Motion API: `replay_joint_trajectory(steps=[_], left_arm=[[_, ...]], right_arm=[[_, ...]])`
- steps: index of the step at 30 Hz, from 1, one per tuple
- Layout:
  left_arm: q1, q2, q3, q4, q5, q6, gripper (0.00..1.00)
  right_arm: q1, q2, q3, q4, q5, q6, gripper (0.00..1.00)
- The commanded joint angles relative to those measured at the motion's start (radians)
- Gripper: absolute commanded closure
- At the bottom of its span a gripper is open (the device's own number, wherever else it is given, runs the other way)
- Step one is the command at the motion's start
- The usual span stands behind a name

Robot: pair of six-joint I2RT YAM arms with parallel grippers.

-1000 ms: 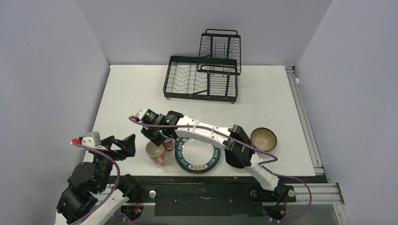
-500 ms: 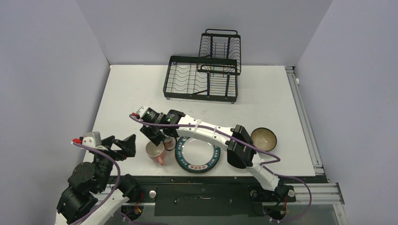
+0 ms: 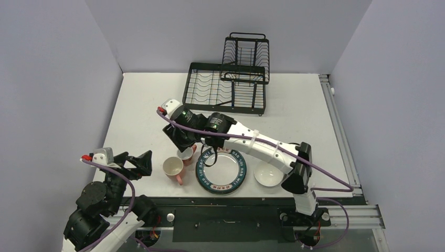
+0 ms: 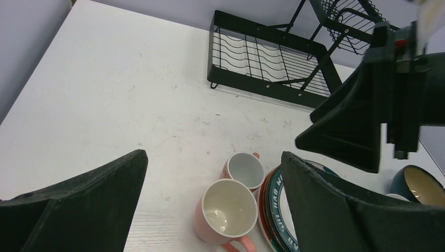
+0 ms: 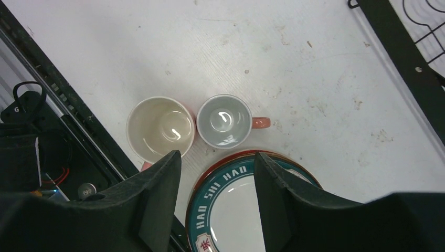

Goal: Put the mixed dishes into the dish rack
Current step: Move the dish rack to the center of the board.

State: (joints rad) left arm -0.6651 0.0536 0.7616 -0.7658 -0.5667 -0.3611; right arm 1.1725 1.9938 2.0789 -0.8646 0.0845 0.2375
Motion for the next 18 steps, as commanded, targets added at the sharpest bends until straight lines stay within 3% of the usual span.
replay_joint_trajectory(steps=[1, 10, 18], left_arm=[[0.007, 0.019, -0.003, 0.045, 0.017, 0.011, 0.04], [0.013, 0.037, -0.002, 0.045, 0.017, 0.013, 0.04], [0.015, 0.071, -0.003, 0.047, 0.029, 0.016, 0.04]], right_arm=[[-0.007, -0.127, -0.03, -0.012, 0.069, -0.003, 0.5], [-0.065, -0.246, -0.064, -0.099, 0.129, -0.046, 0.47], [-0.212, -0.304, -0.044, -0.137, 0.142, -0.135, 0.42]])
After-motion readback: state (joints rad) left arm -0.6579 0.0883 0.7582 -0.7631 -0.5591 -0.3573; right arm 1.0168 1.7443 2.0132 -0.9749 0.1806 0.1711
